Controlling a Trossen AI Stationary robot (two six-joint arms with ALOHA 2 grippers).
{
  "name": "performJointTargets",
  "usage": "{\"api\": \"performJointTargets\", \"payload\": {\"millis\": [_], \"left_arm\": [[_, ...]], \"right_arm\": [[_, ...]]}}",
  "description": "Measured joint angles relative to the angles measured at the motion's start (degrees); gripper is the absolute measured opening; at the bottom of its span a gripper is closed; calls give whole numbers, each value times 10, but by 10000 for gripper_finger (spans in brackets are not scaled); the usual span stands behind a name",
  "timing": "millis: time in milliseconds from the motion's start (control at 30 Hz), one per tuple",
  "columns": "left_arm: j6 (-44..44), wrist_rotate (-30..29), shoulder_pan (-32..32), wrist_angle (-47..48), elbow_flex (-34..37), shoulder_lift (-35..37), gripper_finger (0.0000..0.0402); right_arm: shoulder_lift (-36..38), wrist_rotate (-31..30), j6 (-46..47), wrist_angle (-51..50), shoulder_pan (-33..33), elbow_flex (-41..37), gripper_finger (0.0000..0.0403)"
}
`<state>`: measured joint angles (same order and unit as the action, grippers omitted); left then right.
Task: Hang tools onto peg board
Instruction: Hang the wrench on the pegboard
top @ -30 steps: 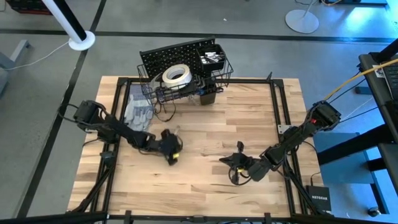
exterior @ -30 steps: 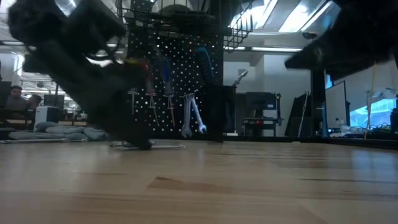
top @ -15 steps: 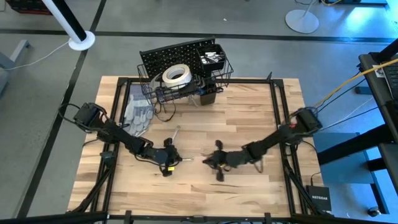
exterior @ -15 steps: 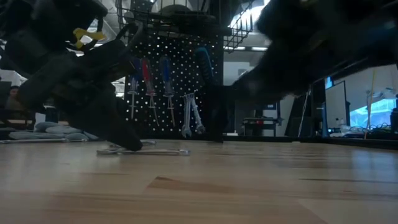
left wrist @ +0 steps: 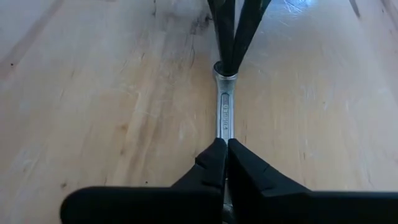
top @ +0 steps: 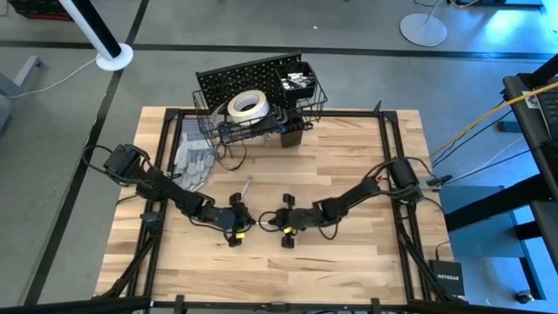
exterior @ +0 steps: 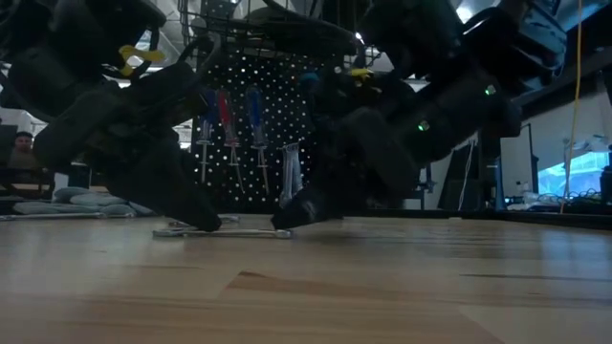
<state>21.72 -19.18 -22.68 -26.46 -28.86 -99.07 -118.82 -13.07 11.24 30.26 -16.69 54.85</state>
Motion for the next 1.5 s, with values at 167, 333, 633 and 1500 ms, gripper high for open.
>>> {"api": "performJointTargets", "payload": {"millis": [167,333,633,1500], "left_arm": [[21,0,0,-4,0,2,12],[25,10,1,-17,0,15,41],[-25,12,9,26,-33,18,157],[-37,-83,-11,54,-49,-52,16]], "right_arm": [[1,-3,-13,-23,2,1,10],[-5,-1,-16,-25,2,1,10],[-11,6,-18,-22,2,0,10],[25,6,-42,-51,1,-4,10]]}}
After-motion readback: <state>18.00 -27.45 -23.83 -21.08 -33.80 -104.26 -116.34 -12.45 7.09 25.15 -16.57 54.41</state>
